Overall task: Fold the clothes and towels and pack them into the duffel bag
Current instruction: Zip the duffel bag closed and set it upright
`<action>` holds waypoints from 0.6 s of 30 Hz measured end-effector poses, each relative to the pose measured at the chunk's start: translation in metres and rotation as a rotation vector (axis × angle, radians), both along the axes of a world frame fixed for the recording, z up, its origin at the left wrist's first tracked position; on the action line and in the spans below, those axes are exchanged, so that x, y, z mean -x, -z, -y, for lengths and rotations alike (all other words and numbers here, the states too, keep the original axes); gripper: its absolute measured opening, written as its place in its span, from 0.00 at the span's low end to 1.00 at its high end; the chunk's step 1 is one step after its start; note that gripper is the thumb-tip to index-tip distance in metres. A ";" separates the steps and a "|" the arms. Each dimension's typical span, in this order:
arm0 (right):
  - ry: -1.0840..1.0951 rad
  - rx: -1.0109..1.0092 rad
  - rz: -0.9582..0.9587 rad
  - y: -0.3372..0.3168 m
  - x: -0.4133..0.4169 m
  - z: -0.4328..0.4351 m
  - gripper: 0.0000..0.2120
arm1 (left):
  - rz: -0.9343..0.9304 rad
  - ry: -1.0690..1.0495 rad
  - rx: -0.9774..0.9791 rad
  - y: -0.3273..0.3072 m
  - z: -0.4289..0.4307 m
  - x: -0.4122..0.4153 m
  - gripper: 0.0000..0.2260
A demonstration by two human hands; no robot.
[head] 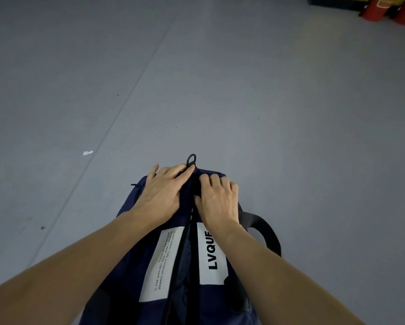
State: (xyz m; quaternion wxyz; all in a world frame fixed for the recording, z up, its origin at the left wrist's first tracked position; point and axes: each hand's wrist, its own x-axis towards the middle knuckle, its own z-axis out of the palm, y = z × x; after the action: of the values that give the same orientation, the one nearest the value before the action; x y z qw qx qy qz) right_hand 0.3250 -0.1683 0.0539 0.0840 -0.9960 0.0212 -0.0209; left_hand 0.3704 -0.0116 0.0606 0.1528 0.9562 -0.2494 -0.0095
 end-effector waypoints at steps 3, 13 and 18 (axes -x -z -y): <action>0.026 0.015 0.055 0.001 -0.008 -0.003 0.10 | 0.008 0.005 0.018 0.002 -0.002 0.000 0.31; 0.018 -0.037 0.227 0.000 -0.012 0.003 0.05 | 0.034 0.041 -0.011 0.011 -0.004 -0.003 0.31; -0.050 -0.153 0.198 -0.007 -0.007 0.008 0.11 | 0.087 0.067 -0.014 0.015 -0.006 -0.002 0.32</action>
State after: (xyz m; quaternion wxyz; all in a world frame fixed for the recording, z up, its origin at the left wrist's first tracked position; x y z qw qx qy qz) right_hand 0.3324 -0.1763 0.0608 0.1620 -0.9799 -0.0104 -0.1155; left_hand 0.3724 -0.0058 0.0454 0.1346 0.9479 -0.2877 0.0251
